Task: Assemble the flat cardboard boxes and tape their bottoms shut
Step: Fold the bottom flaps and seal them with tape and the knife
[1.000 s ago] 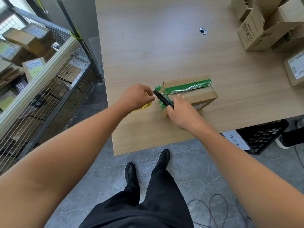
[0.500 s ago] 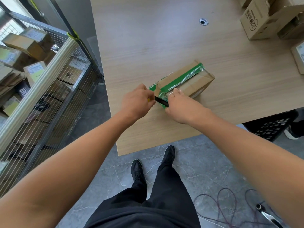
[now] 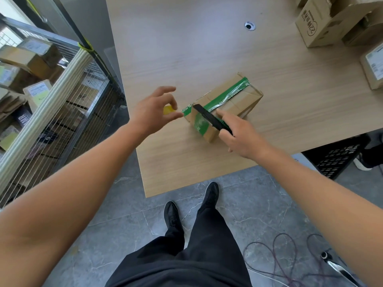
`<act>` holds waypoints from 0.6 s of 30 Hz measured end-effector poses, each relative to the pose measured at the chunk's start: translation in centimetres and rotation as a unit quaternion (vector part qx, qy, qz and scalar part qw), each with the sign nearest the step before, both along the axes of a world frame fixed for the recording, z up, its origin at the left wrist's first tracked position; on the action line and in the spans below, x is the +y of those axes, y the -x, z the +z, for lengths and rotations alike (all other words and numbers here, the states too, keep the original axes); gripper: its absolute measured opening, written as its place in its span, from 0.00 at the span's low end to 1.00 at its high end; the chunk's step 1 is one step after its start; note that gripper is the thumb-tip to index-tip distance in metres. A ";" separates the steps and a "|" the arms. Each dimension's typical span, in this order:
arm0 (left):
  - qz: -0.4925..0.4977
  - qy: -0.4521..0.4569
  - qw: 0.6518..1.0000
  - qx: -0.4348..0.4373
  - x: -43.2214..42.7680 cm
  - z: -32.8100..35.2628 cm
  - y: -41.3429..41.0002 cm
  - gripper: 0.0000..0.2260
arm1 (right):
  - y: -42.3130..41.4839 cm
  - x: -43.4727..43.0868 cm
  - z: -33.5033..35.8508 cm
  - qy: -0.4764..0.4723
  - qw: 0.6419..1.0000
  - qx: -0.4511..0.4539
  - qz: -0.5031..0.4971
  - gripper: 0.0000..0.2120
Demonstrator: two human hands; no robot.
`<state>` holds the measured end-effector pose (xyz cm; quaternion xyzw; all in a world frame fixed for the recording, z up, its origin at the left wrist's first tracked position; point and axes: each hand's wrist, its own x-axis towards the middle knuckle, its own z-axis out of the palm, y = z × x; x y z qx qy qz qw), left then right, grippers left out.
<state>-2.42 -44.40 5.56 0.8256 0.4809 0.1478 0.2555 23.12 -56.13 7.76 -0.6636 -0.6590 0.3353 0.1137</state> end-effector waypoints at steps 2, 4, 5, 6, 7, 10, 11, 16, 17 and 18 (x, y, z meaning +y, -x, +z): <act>-0.034 -0.004 0.999 -0.020 0.4 0.1 -1.7 0.15 | 0.1 -1.1 -1.3 -0.033 0.997 0.061 -0.034 0.29; -0.061 -0.022 0.998 -0.023 0.9 0.0 -3.4 0.18 | 0.4 -1.6 -2.7 -0.068 0.988 0.119 -0.066 0.28; -0.074 -0.034 0.997 -0.018 1.2 0.0 -4.0 0.20 | 0.6 -1.8 -3.3 -0.084 0.981 0.152 -0.087 0.27; -0.085 -0.044 0.995 -0.010 1.4 0.0 -4.4 0.21 | 0.7 -2.0 -3.9 -0.103 0.971 0.185 -0.110 0.25; -0.096 -0.052 0.994 0.001 1.7 -0.1 -4.7 0.22 | 0.9 -2.2 -4.4 -0.123 0.959 0.217 -0.134 0.24; -0.106 -0.084 0.990 0.034 1.7 -1.1 -5.0 0.25 | 1.6 -2.0 -5.9 -0.184 0.928 0.267 -0.182 0.17; -0.097 -0.097 0.990 0.031 1.5 -1.6 -5.1 0.24 | 1.9 -1.8 -6.3 -0.210 0.922 0.265 -0.191 0.15; -0.032 -0.137 0.990 -0.011 -0.6 -3.1 -6.9 0.21 | 3.9 -1.1 -7.4 -0.309 0.872 0.237 -0.297 0.14; -0.020 -0.131 0.991 -0.013 -1.1 -3.2 -7.2 0.21 | 4.1 -1.2 -7.5 -0.308 0.860 0.245 -0.326 0.14; -0.006 -0.122 0.992 -0.014 -1.5 -3.2 -7.6 0.21 | 4.3 -1.2 -7.5 -0.314 0.851 0.244 -0.343 0.14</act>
